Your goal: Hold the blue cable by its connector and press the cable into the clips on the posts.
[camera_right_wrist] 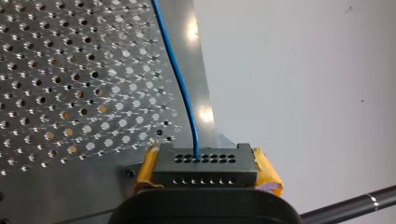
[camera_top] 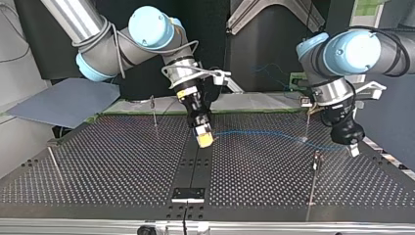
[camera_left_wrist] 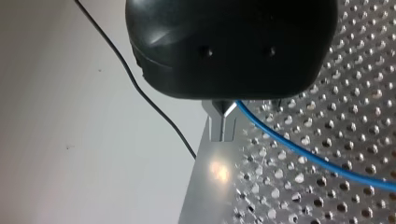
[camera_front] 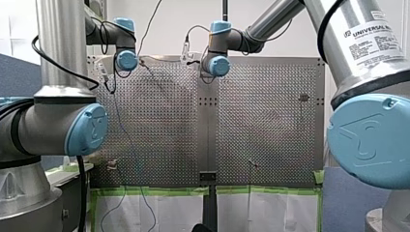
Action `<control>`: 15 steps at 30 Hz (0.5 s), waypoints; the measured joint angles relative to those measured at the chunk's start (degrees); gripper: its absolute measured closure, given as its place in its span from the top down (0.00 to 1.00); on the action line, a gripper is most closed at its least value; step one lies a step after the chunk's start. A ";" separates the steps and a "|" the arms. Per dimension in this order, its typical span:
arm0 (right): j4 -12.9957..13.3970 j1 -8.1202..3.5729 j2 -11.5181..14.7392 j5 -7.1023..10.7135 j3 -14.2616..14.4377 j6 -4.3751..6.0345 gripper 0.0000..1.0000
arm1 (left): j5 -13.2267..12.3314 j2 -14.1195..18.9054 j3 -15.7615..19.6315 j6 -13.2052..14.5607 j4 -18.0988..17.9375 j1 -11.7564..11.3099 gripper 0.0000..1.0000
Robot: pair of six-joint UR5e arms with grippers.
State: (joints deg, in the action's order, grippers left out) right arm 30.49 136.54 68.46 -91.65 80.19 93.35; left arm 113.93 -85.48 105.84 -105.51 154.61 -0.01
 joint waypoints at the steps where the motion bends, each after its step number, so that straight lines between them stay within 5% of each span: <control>1: -0.11 0.00 -0.22 0.02 -0.21 0.00 0.00 | -0.41 -0.31 -0.17 -0.09 0.00 -0.41 0.00; 15: -0.54 -0.74 -0.99 0.04 -1.01 0.07 0.00 | -6.92 -2.52 -1.82 -0.31 -0.04 -4.41 0.00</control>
State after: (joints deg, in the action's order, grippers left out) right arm 29.95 135.80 67.47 -91.62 79.19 93.43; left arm 107.01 -88.00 104.03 -105.82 154.57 -4.42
